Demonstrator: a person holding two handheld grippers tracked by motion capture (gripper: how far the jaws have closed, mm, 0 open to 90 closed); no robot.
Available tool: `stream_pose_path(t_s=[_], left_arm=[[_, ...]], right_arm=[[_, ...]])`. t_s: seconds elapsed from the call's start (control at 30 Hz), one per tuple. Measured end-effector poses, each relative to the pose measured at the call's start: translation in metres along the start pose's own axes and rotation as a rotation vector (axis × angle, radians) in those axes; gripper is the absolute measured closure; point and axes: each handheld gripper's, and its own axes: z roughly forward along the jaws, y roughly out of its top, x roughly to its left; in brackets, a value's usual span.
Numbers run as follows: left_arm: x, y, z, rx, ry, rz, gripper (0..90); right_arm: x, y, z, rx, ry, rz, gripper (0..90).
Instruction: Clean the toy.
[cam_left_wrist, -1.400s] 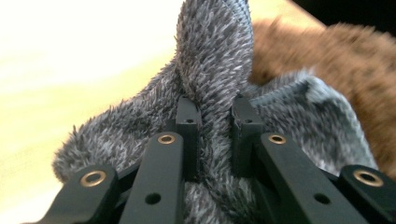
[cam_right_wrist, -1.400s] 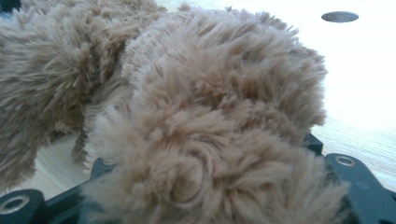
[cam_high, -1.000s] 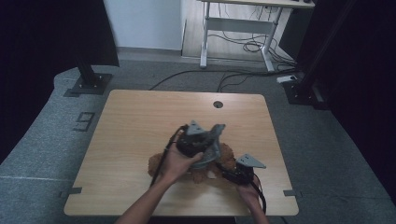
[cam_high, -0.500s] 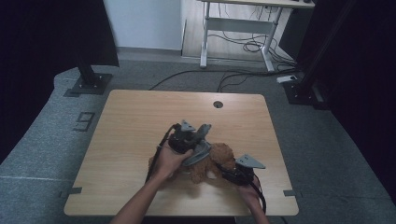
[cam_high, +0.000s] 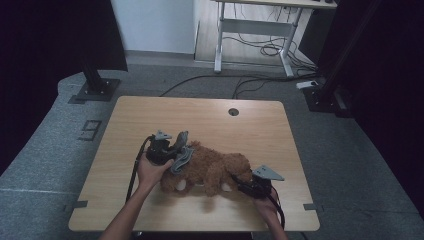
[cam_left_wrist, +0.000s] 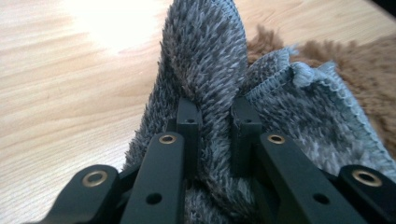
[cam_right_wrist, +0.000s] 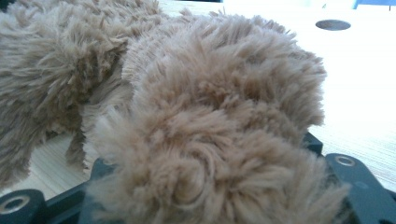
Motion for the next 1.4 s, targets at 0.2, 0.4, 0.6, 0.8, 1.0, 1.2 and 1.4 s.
stream_pose_path(t_s=[0.2,0.4,0.6,0.8,1.0,1.2,1.4], left_arm=[[-0.049,0.03,-0.003,-0.091,-0.088,0.094,77.9],[-0.125,0.053,0.025,-0.069,-0.21,0.211,77.9],[-0.174,0.054,0.055,0.001,-0.222,0.31,77.8],[-0.158,0.05,0.064,0.026,-0.114,0.299,77.6],[-0.106,0.043,0.049,0.033,-0.05,0.221,77.6],[-0.061,0.031,0.018,-0.011,0.003,0.164,77.6],[-0.028,0.008,-0.001,-0.032,-0.005,0.076,77.5]], right_arm=[[0.0,0.0,0.0,-0.001,-0.002,0.007,43.7],[-0.001,0.001,0.002,-0.002,-0.003,0.012,43.7],[-0.001,0.0,0.001,0.0,0.003,0.014,43.6],[-0.001,0.0,0.001,0.003,-0.002,0.015,43.6],[-0.001,0.0,0.001,-0.001,-0.003,0.013,43.5],[0.0,0.0,0.001,0.0,-0.004,0.016,43.5],[0.0,0.0,0.002,-0.001,-0.003,0.019,43.5]])
